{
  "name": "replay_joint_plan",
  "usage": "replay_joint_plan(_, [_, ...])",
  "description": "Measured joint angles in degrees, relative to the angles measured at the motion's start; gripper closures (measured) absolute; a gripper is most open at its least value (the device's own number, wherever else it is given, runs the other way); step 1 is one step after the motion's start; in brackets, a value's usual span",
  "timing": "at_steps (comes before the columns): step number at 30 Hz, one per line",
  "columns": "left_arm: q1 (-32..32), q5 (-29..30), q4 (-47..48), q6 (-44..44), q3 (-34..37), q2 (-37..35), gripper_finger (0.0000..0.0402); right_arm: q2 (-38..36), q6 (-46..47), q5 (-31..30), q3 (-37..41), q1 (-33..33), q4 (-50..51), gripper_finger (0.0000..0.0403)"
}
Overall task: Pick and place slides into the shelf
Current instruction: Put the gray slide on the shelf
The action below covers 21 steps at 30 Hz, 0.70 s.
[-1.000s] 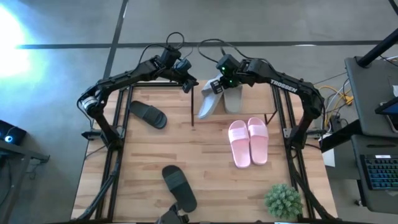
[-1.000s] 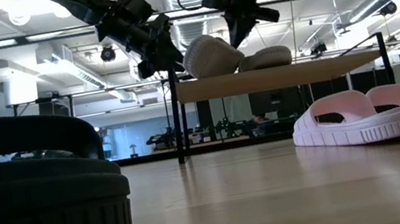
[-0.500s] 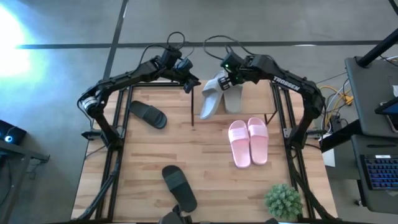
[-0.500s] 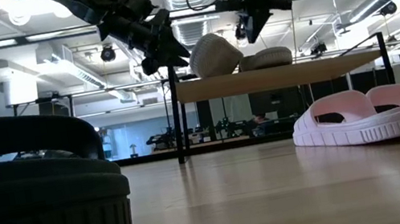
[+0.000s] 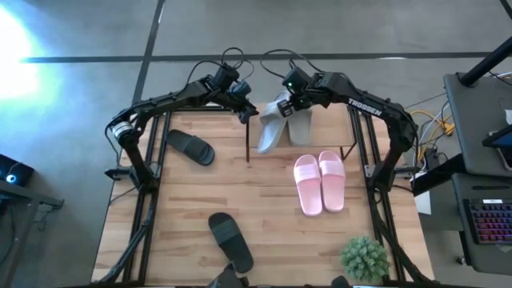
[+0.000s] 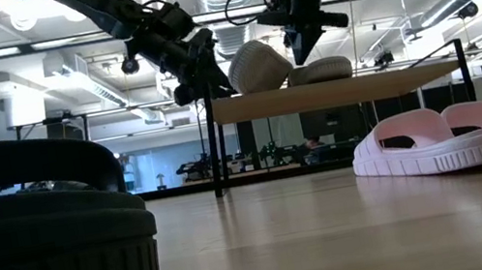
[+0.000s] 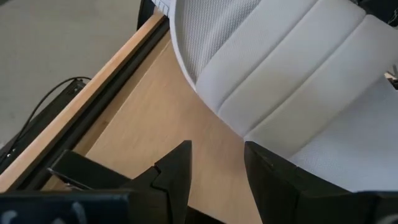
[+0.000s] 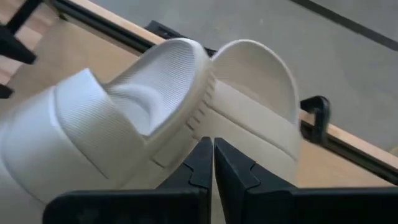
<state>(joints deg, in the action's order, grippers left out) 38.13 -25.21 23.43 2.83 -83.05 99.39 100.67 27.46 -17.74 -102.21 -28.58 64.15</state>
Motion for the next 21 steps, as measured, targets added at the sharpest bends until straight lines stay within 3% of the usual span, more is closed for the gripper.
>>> replay_joint_plan(21, [-1.5, -0.1, -0.3, 1.3, 0.0, -0.4, 0.0269, 3.8, -2.0, 3.6, -4.4, 0.2, -3.1, 0.0394])
